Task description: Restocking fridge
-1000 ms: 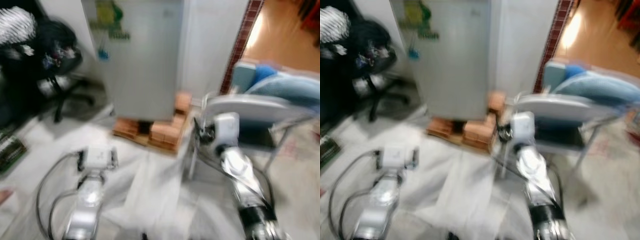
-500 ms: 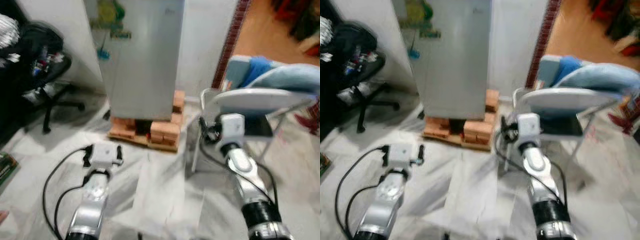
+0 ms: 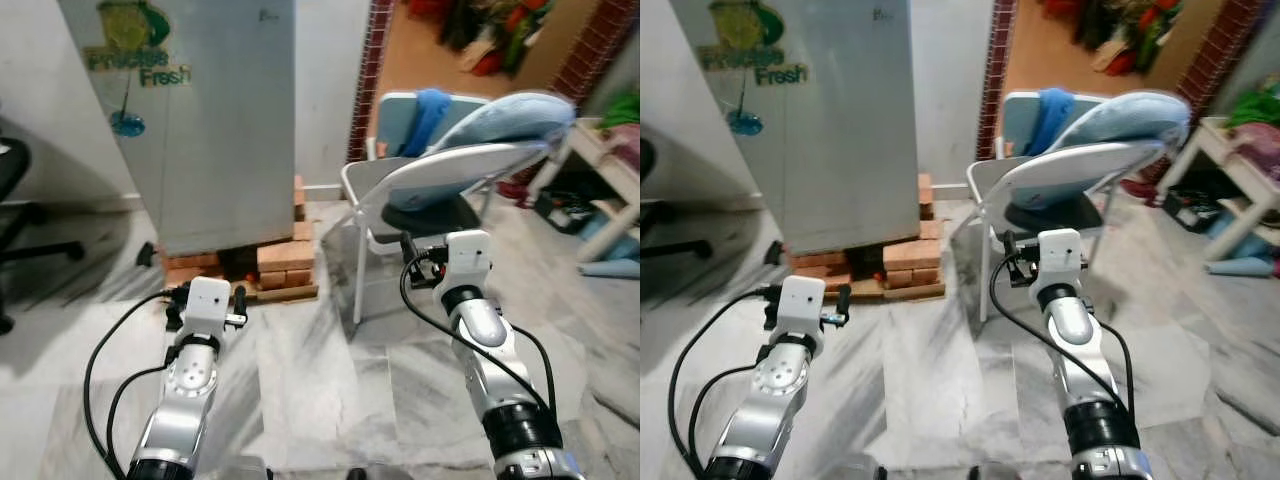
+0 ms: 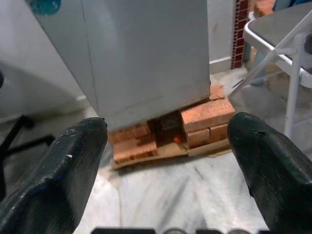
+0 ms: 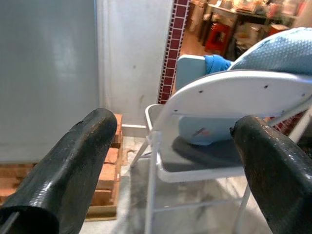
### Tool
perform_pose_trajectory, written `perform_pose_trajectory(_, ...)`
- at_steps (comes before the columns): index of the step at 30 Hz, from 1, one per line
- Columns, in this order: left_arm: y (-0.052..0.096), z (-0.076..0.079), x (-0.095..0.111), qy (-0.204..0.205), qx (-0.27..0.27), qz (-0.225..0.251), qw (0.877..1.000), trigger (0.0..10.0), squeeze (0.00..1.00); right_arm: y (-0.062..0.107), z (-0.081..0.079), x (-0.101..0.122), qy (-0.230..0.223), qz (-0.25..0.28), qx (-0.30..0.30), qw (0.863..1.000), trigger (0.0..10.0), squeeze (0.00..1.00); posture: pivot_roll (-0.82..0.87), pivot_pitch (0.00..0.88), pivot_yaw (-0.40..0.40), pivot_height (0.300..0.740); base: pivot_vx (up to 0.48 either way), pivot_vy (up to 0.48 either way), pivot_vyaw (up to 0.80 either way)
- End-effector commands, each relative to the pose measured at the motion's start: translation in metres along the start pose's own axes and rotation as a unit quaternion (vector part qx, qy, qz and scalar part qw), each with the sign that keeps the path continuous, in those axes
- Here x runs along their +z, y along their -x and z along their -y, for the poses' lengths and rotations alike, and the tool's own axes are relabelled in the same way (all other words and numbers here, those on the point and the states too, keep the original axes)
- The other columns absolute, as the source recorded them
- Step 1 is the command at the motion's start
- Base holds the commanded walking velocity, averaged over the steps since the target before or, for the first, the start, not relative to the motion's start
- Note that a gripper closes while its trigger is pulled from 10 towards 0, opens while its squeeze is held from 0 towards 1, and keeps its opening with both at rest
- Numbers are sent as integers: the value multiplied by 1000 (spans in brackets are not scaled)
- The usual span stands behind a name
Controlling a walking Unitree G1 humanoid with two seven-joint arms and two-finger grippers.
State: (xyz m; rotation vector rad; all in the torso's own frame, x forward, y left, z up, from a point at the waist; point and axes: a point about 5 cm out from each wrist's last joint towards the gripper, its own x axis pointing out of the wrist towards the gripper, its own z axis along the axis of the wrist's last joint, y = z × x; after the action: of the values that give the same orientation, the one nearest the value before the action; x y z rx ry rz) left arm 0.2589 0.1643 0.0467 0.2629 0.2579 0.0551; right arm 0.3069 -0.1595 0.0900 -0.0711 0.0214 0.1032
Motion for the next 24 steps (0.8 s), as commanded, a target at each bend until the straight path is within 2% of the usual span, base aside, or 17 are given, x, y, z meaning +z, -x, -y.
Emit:
perform_pose_trajectory(1,1,-5,3,11,6,11,1000,10000,0,0,-3,4,3,6,5,1000,10000,0,125,65,2,740,0,416,-800)
perform_pose_trajectory(10,2,-5,-1,13,-1,8,1000,10000,0,4,-1,0,1,1,-6,1000,10000,0,127,56,5,740,0,429,-800)
perform_pose_trajectory(13,2,-3,0,11,-9,9,1000,10000,0,2,-3,3,-1,5,-8,1000,10000,0,128,53,6,740,262,400,-800)
perform_pose_trajectory(18,1,-1,0,10,-13,10,1000,10000,0,2,-3,3,-3,6,-9,1000,10000,0,128,50,7,740,313,0,-800)
perform_pose_trajectory(22,1,0,1,13,-22,11,1000,10000,0,2,-3,4,-4,6,-11,1000,10000,0,130,46,6,740,0,0,-800)
perform_pose_trajectory(24,1,-1,2,14,-31,18,999,10000,0,1,-2,5,-6,8,-12,1000,10000,0,132,44,6,740,377,0,-800)
